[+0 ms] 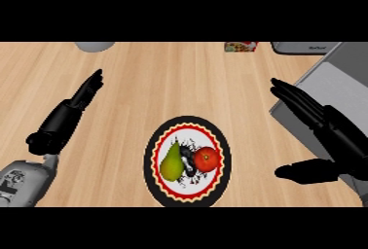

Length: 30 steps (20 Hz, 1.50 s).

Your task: Pick the tomato from the plate and place it in the cardboard box

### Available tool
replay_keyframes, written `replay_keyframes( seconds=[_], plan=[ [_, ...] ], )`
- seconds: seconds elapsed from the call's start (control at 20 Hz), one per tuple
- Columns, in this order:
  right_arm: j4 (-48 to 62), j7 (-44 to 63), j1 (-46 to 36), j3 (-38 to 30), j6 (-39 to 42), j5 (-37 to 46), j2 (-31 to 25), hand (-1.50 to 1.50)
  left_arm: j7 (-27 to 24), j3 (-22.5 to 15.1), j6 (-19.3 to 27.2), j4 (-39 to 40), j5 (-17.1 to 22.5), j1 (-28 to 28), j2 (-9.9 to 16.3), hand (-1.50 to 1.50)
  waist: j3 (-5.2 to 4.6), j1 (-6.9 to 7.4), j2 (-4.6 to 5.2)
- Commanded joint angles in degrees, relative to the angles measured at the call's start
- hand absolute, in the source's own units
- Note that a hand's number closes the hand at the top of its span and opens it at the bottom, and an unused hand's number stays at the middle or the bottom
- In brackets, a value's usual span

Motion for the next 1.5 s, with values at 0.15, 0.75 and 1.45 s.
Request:
replay_keyframes(
  seconds=[0.15, 0.75, 1.45],
  plan=[
    [-7.46, 16.68, -4.74, 10.96, 10.07, 12.24, -3.42, -1.50, -0.19, -0.05, -1.03, -1.69, -0.59, 2.26, 0.08, 0.00, -0.13, 0.63, -0.23],
    [-11.63, 53.28, -21.02, 21.86, 36.32, 12.63, 14.15, -1.50, -0.16, 1.14, -2.50, -1.88, -1.69, 1.74, -1.46, 0.00, -0.08, 0.82, -0.10],
    [-1.34, 56.89, -15.07, 25.72, 38.91, 26.87, 28.91, -1.50, 1.35, 4.93, -4.79, -2.46, -5.20, 2.61, -4.49, 0.00, 0.03, 0.22, 0.03]
  ],
)
